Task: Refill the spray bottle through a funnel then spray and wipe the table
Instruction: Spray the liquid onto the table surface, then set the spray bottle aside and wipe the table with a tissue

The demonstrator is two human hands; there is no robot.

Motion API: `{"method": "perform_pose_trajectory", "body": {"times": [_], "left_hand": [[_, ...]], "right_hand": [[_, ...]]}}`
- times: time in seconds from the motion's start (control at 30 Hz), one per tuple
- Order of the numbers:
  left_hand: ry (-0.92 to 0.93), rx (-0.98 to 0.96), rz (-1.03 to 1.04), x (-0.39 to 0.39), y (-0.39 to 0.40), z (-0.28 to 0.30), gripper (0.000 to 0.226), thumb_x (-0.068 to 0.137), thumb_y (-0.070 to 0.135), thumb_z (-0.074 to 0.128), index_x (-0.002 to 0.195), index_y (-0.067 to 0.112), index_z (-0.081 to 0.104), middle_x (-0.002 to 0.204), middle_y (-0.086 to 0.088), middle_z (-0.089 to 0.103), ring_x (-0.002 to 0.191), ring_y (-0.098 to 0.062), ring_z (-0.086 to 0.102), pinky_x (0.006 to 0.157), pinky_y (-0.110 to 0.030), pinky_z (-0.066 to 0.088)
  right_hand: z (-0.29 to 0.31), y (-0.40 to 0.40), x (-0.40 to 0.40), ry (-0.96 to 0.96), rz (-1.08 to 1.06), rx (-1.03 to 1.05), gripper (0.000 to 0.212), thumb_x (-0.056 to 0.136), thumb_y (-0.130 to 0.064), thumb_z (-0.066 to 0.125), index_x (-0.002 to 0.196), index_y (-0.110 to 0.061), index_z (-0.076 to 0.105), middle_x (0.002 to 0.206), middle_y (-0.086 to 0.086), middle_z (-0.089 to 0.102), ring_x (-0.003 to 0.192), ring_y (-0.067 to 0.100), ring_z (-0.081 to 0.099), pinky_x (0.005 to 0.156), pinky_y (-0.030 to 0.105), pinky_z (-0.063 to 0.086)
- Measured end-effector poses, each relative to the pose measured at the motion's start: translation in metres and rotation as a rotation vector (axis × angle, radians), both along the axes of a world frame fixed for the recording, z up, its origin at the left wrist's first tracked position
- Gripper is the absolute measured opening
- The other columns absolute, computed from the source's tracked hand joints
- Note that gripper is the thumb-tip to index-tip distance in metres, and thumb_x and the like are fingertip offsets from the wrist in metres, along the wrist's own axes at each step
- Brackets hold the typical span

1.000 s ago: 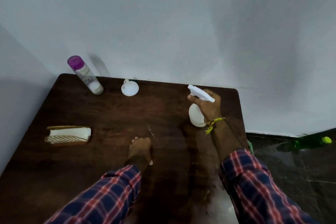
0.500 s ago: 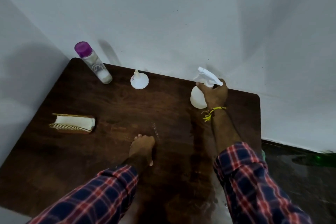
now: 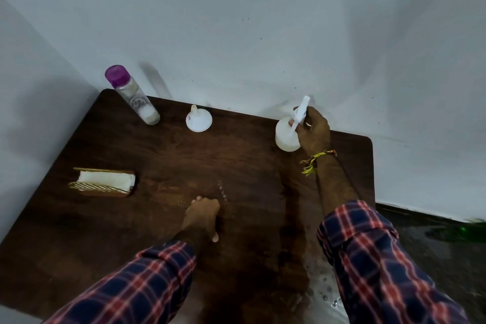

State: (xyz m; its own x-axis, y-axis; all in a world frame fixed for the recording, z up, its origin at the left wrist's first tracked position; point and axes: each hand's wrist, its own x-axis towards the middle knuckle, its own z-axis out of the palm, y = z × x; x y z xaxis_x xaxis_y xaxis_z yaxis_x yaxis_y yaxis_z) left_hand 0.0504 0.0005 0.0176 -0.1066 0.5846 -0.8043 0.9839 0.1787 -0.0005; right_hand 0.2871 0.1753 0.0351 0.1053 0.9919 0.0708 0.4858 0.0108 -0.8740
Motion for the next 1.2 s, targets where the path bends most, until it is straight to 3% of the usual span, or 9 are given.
{"method": "perform_pose_trajectory", "body": {"times": [0.3, 0.4, 0.53, 0.6, 0.83, 1.0, 1.07, 1.13, 1.2], "left_hand": [[0.001, 0.013, 0.001, 0.0, -0.001, 0.002, 0.081, 0.07, 0.02, 0.086, 0.138, 0.009, 0.043, 0.15, -0.019, 0.036, 0.142, -0.036, 0.03, 0.113, -0.047, 0.034], [0.002, -0.004, 0.016, 0.0, 0.0, 0.001, 0.083, 0.071, 0.021, 0.085, 0.14, 0.009, 0.04, 0.152, -0.018, 0.034, 0.143, -0.036, 0.029, 0.113, -0.047, 0.034], [0.011, 0.016, 0.004, 0.0, 0.0, 0.002, 0.081, 0.07, 0.023, 0.086, 0.137, 0.008, 0.043, 0.149, -0.017, 0.038, 0.142, -0.036, 0.031, 0.112, -0.047, 0.035], [0.011, 0.006, 0.008, 0.001, 0.001, 0.002, 0.081, 0.07, 0.023, 0.086, 0.137, 0.009, 0.043, 0.148, -0.017, 0.039, 0.141, -0.035, 0.032, 0.112, -0.047, 0.036], [-0.024, 0.062, -0.035, -0.005, -0.002, -0.003, 0.073, 0.065, 0.026, 0.087, 0.126, 0.012, 0.05, 0.133, -0.013, 0.052, 0.126, -0.031, 0.049, 0.104, -0.045, 0.044], [-0.076, 0.178, -0.096, -0.017, -0.015, 0.004, 0.071, 0.066, 0.039, 0.086, 0.121, 0.01, 0.052, 0.128, -0.013, 0.054, 0.119, -0.028, 0.053, 0.098, -0.036, 0.046], [-0.163, 0.185, -0.049, -0.03, -0.021, 0.009, 0.075, 0.066, 0.042, 0.085, 0.124, 0.01, 0.052, 0.129, -0.011, 0.054, 0.118, -0.028, 0.053, 0.095, -0.035, 0.048], [-0.268, 0.206, 0.03, -0.049, -0.029, 0.007, 0.081, 0.064, 0.053, 0.081, 0.129, 0.013, 0.053, 0.128, -0.007, 0.055, 0.118, -0.026, 0.054, 0.094, -0.035, 0.049], [-0.325, 0.296, 0.085, -0.07, -0.043, 0.002, 0.073, 0.068, 0.06, 0.074, 0.126, 0.018, 0.058, 0.125, -0.003, 0.061, 0.116, -0.024, 0.057, 0.095, -0.036, 0.049]], "right_hand": [[0.003, 0.002, -0.002, -0.036, 0.056, 0.035, 0.031, 0.086, -0.003, 0.069, 0.116, -0.002, 0.062, 0.112, 0.012, 0.067, 0.103, 0.024, 0.061, 0.08, 0.01, 0.039], [0.002, 0.001, -0.002, -0.039, 0.065, 0.022, 0.033, 0.086, -0.004, 0.068, 0.118, -0.001, 0.06, 0.114, 0.013, 0.065, 0.105, 0.026, 0.06, 0.083, 0.015, 0.041], [-0.002, -0.004, 0.004, -0.015, 0.014, 0.0, 0.048, 0.083, -0.003, 0.07, 0.129, -0.006, 0.054, 0.124, 0.01, 0.063, 0.116, 0.024, 0.059, 0.098, 0.032, 0.048], [-0.004, -0.016, 0.006, 0.072, -0.067, -0.044, 0.052, 0.083, 0.002, 0.068, 0.131, -0.008, 0.052, 0.127, 0.012, 0.061, 0.12, 0.022, 0.057, 0.1, 0.03, 0.048], [-0.014, -0.106, -0.006, 0.122, -0.371, -0.139, 0.04, 0.082, 0.003, 0.067, 0.12, -0.005, 0.06, 0.108, 0.009, 0.069, 0.101, 0.019, 0.064, 0.086, 0.026, 0.051], [-0.022, -0.187, -0.019, 0.077, -0.473, -0.305, 0.029, 0.087, -0.002, 0.065, 0.115, -0.005, 0.061, 0.103, 0.01, 0.068, 0.095, 0.018, 0.06, 0.07, 0.008, 0.032], [-0.021, -0.215, -0.028, 0.053, -0.473, -0.352, 0.027, 0.086, -0.003, 0.065, 0.113, -0.004, 0.062, 0.101, 0.01, 0.069, 0.092, 0.017, 0.06, 0.076, 0.012, 0.037], [-0.017, -0.238, -0.044, 0.046, -0.468, -0.365, 0.025, 0.085, -0.004, 0.066, 0.11, -0.004, 0.063, 0.099, 0.011, 0.07, 0.09, 0.019, 0.062, 0.088, 0.025, 0.048], [-0.012, -0.259, -0.064, 0.029, -0.458, -0.364, 0.023, 0.085, -0.005, 0.068, 0.108, -0.005, 0.065, 0.097, 0.011, 0.071, 0.093, 0.023, 0.066, 0.088, 0.031, 0.051]]}}
